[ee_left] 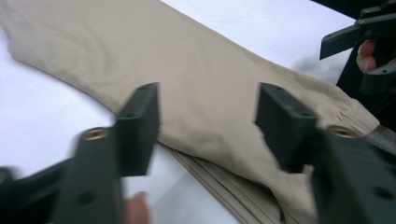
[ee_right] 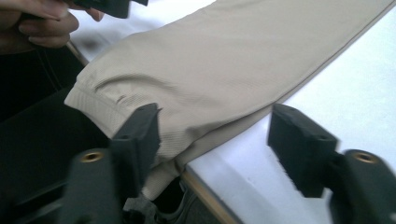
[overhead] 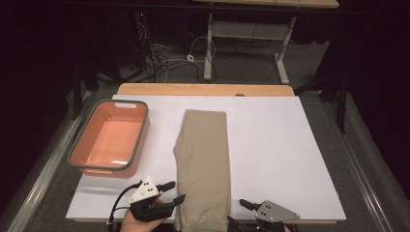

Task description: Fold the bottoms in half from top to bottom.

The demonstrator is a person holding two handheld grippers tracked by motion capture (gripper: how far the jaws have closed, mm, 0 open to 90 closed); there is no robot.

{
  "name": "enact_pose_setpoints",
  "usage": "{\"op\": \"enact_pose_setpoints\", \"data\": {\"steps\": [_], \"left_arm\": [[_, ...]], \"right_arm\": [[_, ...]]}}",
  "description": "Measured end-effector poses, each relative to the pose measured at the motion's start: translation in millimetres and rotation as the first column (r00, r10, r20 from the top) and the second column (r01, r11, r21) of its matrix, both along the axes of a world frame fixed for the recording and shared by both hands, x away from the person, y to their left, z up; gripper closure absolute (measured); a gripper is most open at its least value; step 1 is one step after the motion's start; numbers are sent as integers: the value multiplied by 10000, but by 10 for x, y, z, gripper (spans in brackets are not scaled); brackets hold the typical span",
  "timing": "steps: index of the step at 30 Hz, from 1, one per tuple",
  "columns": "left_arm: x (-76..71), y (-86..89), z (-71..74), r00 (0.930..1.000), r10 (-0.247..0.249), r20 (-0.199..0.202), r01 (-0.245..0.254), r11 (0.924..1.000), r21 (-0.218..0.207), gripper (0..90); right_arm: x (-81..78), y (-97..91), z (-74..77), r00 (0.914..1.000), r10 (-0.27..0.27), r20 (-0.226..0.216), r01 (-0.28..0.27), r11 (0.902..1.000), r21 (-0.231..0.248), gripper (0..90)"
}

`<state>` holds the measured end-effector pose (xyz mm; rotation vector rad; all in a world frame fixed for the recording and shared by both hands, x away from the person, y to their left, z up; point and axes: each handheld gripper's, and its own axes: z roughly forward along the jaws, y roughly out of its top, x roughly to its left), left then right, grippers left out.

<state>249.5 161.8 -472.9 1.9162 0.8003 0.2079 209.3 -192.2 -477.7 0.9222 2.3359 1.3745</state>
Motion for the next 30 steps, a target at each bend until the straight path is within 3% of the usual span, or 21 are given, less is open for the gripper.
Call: {"op": "enact_pose_setpoints", "data": {"steps": [3,5,9,12,15,23,26,30], "left_arm": [[66,17,41,9987,126,491,-158,9977,662,165],[140,30,49,9983,250,520,-289,9967,753,111],[320,45,14,9999,88,142,-105,9927,1203,0],[336,81,-45,9992,276,295,-308,9928,1158,0],[360,99,-87,9998,175,135,-188,9939,1084,0],[381,134,-69,9974,200,692,-251,9970,728,0],[397,127,-79,9975,149,688,-196,9974,694,0],[410,126,-102,9992,130,379,-154,9979,630,0]], "right_arm": [[56,-24,-17,9997,-215,110,214,9997,84,154],[79,-34,-10,9988,-447,207,442,9988,210,101],[125,-16,-9,9971,-699,291,693,9973,233,0],[163,14,-20,9959,-855,294,847,9960,274,0],[216,68,-22,9951,-905,390,898,9958,177,0],[411,123,-1,9906,-1280,487,1279,9918,50,0],[484,119,12,9879,-1452,548,1452,9894,43,0],[599,123,20,9861,-1525,661,1538,9880,-143,0]]}}
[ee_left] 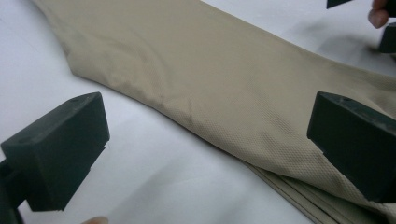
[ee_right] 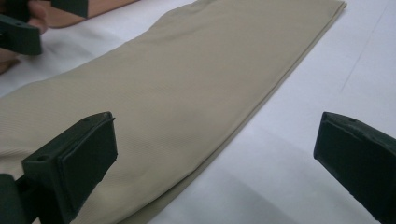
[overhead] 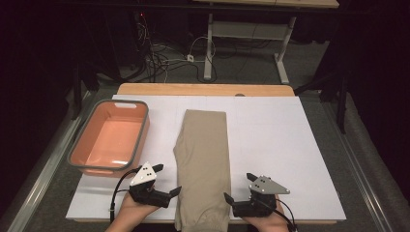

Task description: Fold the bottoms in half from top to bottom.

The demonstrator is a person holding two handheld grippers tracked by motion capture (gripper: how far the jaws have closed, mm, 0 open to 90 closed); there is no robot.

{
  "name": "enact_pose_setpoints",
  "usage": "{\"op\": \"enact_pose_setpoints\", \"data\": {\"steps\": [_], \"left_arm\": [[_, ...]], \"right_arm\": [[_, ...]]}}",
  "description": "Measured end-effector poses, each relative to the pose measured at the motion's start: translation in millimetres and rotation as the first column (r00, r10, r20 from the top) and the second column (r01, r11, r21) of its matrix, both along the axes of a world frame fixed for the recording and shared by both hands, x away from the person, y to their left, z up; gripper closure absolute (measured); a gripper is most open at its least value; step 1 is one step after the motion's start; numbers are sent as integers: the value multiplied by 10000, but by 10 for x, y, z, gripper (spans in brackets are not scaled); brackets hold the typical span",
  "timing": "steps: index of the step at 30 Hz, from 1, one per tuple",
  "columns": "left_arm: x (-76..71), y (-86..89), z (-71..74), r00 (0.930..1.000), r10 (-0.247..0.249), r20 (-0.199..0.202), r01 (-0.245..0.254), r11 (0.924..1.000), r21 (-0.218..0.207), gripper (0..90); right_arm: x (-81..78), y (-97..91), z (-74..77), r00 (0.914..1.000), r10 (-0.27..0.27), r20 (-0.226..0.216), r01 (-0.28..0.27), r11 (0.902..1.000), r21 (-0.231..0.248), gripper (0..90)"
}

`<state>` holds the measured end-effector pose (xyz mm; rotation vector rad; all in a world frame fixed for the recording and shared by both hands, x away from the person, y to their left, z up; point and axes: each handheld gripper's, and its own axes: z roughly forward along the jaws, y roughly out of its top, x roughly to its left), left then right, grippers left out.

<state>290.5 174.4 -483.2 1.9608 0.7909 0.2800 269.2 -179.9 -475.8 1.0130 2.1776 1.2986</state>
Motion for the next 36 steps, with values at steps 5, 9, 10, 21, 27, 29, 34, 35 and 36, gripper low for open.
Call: {"op": "enact_pose_setpoints", "data": {"steps": [5,9,10,21,27,29,34,35,36], "left_arm": [[-10,7,-5,10000,-66,73,67,10000,-73,0],[-17,11,-6,9999,-80,123,81,9999,-132,0],[-18,16,-5,9999,-94,140,96,9998,-160,0],[-11,55,-7,9997,-207,99,213,9982,-563,0],[-16,54,-8,9997,-226,134,233,9981,-568,0],[-13,54,-9,9996,-261,123,267,9979,-582,0],[-19,56,-8,9994,-322,156,331,9977,-598,0],[-19,55,-8,9992,-354,171,364,9976,-589,0],[-17,57,-8,9992,-370,157,378,9975,-604,0]], "right_arm": [[153,18,11,9997,-146,-192,144,9998,-126,0],[286,46,34,9992,-302,-244,295,9992,-267,0],[321,54,39,9993,-314,-214,308,9992,-246,0],[628,153,70,9984,-423,-373,414,9988,-255,0],[767,199,78,9977,-466,-491,455,9987,-232,0],[809,207,84,9977,-485,-481,478,9987,-170,0],[927,247,92,9976,-546,-437,528,9977,-424,1],[942,252,92,9971,-608,-447,590,9974,-421,1],[971,257,87,9969,-658,-433,642,9973,-368,2]]}}
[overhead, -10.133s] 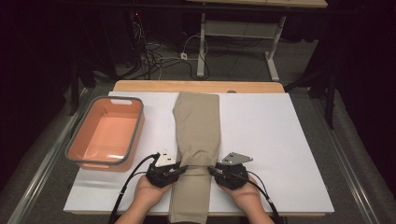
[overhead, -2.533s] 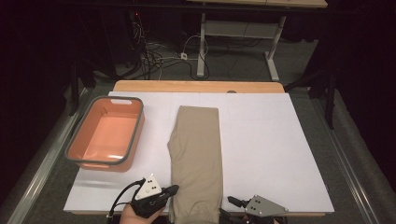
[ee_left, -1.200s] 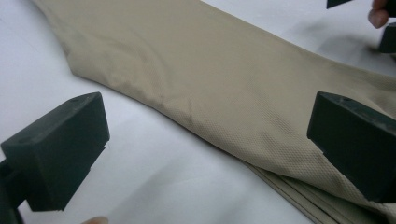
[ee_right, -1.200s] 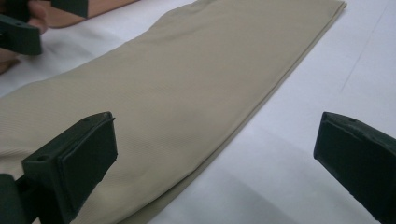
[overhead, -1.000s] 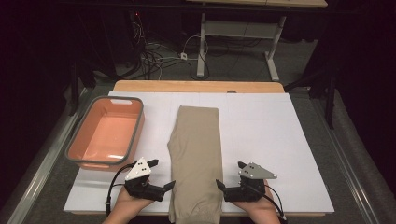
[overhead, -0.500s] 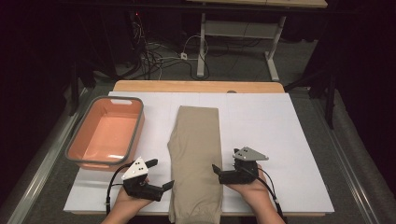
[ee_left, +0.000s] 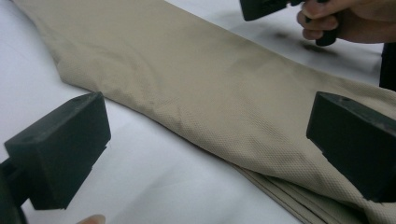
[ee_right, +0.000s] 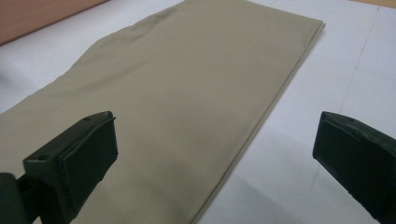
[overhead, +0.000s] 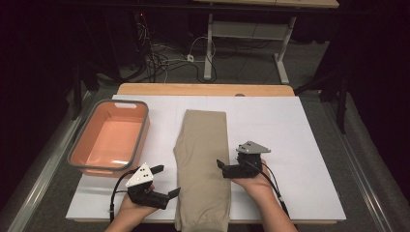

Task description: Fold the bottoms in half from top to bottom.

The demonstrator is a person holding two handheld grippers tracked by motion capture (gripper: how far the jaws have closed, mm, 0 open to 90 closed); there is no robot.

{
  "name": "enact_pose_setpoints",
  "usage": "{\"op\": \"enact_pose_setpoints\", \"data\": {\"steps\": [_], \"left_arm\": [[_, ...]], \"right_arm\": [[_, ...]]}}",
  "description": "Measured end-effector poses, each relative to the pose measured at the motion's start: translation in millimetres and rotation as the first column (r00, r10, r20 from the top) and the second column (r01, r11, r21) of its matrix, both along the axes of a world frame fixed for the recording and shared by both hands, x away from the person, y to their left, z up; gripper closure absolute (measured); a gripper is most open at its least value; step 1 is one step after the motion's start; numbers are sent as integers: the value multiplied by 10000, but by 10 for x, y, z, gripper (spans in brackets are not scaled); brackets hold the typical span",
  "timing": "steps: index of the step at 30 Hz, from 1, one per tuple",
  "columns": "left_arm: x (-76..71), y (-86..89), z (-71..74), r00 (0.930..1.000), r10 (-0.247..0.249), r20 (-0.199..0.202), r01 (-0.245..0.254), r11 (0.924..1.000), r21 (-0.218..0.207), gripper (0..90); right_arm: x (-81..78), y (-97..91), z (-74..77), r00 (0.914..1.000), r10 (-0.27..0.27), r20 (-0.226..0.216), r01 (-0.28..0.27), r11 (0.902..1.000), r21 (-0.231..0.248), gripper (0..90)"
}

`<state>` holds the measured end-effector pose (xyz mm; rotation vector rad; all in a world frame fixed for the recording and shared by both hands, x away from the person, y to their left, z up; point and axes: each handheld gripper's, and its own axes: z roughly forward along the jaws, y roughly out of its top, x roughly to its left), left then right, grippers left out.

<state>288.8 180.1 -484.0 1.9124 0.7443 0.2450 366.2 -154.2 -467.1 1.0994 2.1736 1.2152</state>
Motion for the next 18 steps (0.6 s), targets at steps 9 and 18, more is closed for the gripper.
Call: {"op": "enact_pose_setpoints", "data": {"steps": [9,18], "left_arm": [[0,7,-1,10000,-43,-41,43,10000,-57,0],[0,1,-1,9999,-108,5,108,9999,-25,0]], "right_arm": [[320,69,-21,9983,-346,-477,343,9994,-65,40],[691,174,-20,9918,-809,-990,805,9967,-75,127]]}}
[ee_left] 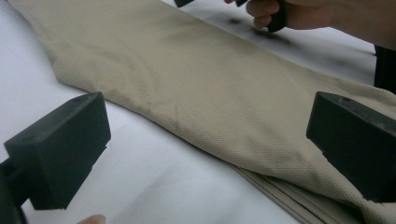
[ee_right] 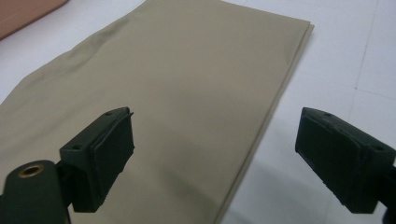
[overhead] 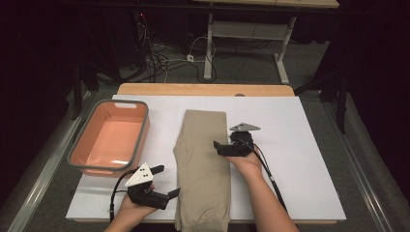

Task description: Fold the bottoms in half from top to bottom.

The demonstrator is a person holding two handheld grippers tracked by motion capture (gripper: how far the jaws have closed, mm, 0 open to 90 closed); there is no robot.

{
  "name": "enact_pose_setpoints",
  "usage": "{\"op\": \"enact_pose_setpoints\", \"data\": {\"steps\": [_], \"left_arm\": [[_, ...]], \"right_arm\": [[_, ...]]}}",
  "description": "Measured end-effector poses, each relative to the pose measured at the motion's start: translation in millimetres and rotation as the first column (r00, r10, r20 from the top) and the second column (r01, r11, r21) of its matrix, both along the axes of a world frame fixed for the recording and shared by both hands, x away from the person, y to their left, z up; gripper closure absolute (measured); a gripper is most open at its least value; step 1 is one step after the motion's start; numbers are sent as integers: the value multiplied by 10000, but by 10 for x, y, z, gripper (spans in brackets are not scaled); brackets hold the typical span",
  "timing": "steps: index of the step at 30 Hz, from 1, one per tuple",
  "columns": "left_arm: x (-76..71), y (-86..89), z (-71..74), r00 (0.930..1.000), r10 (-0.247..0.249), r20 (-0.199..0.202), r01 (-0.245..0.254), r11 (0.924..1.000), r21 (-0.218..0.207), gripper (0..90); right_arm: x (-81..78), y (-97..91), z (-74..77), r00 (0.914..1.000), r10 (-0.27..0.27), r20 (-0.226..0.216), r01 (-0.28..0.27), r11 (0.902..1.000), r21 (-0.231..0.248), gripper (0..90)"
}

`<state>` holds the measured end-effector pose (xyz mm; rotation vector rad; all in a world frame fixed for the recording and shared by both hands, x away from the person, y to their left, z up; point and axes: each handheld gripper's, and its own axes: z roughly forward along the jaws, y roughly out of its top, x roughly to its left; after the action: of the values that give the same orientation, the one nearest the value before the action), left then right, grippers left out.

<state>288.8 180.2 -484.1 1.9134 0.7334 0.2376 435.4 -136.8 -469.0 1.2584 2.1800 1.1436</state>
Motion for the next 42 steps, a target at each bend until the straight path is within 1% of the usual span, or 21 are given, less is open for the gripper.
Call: {"op": "enact_pose_setpoints", "data": {"steps": [5,10,13,14,17,19,21,22,30,33,38,41,42], "left_arm": [[-2,-1,0,10000,-6,4,6,10000,1,0],[-5,-2,-1,10000,-48,29,48,10000,2,0],[-5,0,-1,10000,-73,6,73,10000,-38,0],[-5,2,-2,10000,-83,11,84,9999,-67,0],[-4,5,-2,9999,-116,-1,116,9999,-86,0],[-5,7,-2,9999,-124,-2,124,9999,-94,0],[-8,10,-2,9999,-119,0,119,9999,-116,0],[-10,9,-2,9999,-113,4,113,9999,-115,0],[-10,5,-3,9999,-123,11,123,9999,-97,0],[-15,0,-4,9999,-111,35,111,9999,-56,0],[-17,3,-3,9999,-138,25,138,9999,-66,0],[-16,2,-4,9999,-140,18,140,9999,-60,0],[-16,2,-4,9999,-140,18,140,9999,-60,0]], "right_arm": [[218,72,-58,9992,-131,-389,119,9995,-291,152],[433,129,-87,9972,-381,-638,346,9979,-554,175],[539,163,-88,9964,-493,-694,446,9967,-671,182],[579,184,-90,9958,-544,-730,487,9957,-788,182],[657,231,-94,9960,-613,-651,538,9922,-1124,170],[702,247,-96,9952,-725,-650,650,9918,-1098,170],[717,260,-102,9948,-774,-664,698,9915,-1102,172],[706,278,-107,9952,-792,-571,717,9898,-1235,180],[704,282,-109,9959,-672,-604,597,9911,-1190,202],[691,286,-109,9970,-570,-518,504,9915,-1203,244],[679,287,-108,9976,-446,-527,385,9930,-1121,290],[671,284,-105,9984,-241,-508,186,9940,-1079,342],[671,284,-105,9984,-241,-508,186,9940,-1079,342]]}}
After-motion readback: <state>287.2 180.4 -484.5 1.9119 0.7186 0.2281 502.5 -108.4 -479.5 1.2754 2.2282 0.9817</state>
